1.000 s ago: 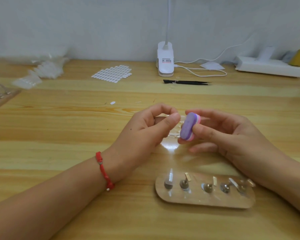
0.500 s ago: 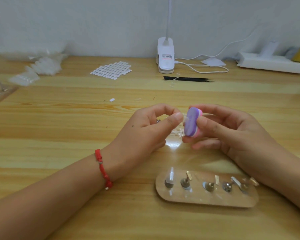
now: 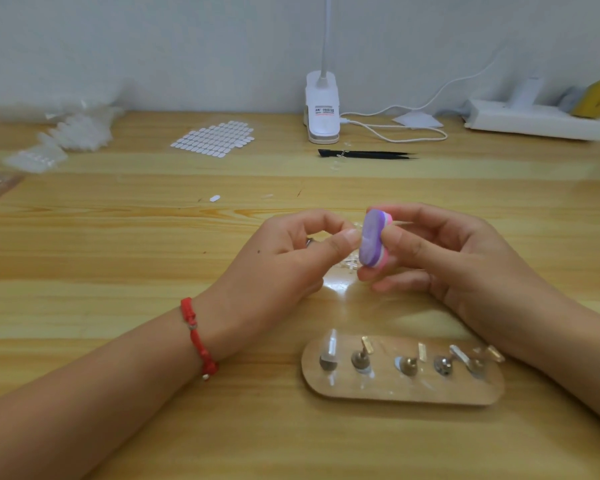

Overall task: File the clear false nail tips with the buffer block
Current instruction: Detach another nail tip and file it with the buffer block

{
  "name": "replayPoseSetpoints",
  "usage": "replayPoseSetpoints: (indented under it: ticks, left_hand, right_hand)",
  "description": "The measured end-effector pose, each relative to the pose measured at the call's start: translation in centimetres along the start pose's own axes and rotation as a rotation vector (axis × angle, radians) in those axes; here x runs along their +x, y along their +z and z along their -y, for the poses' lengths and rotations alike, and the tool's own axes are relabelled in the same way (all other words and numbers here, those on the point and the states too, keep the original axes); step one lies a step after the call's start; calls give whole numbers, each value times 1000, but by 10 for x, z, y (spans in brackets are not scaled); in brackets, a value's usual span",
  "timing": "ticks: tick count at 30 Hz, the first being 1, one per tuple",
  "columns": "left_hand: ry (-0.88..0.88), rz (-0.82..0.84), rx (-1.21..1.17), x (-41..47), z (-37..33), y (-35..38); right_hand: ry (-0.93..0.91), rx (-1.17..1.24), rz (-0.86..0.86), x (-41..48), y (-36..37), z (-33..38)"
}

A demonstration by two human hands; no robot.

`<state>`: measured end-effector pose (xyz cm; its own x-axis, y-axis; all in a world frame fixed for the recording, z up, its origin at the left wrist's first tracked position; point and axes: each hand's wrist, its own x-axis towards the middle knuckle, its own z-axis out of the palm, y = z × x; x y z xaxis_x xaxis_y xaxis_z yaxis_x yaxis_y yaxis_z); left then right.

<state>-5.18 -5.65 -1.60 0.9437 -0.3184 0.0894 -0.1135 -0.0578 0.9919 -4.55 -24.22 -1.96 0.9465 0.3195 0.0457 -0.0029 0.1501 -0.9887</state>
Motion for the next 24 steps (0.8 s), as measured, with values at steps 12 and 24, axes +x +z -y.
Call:
replayPoseSetpoints:
  ticks: [12,24]
  left_hand:
    - [-9,-44,-15,1,1,-1]
    - [4,0,64,2,2,1]
  right_hand:
    - [-1,-57,43,-1,2,-1]
    - [-4,22,-51,1,-1,-2]
